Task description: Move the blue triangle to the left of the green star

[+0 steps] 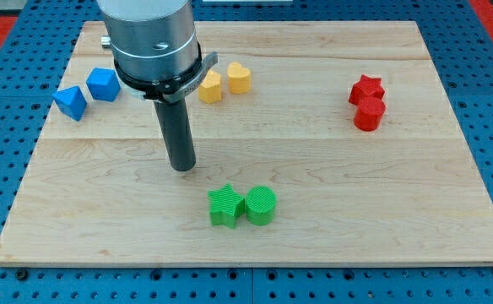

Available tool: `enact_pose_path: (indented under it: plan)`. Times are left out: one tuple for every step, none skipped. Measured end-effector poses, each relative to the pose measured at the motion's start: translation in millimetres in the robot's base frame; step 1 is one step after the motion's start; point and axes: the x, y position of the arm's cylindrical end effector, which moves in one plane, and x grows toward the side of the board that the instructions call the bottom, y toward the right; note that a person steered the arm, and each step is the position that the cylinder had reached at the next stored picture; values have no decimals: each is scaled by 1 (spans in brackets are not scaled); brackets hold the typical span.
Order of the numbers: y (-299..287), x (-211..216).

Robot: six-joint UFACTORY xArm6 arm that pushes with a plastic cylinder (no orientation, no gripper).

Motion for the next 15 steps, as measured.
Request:
enact_pose_path:
  plan:
    - [-2,-12]
    - [-5,-46]
    - [35,-39]
    - [73,-39]
    - [4,-77]
    - [-61,-64]
    - [-212,-48]
    - [-219,-49]
    - [-219,-51]
    - [-219,-59]
    - [-219,-106]
    - [-217,-141]
    - [-173,-92]
    - [-120,-73]
    - [-114,-97]
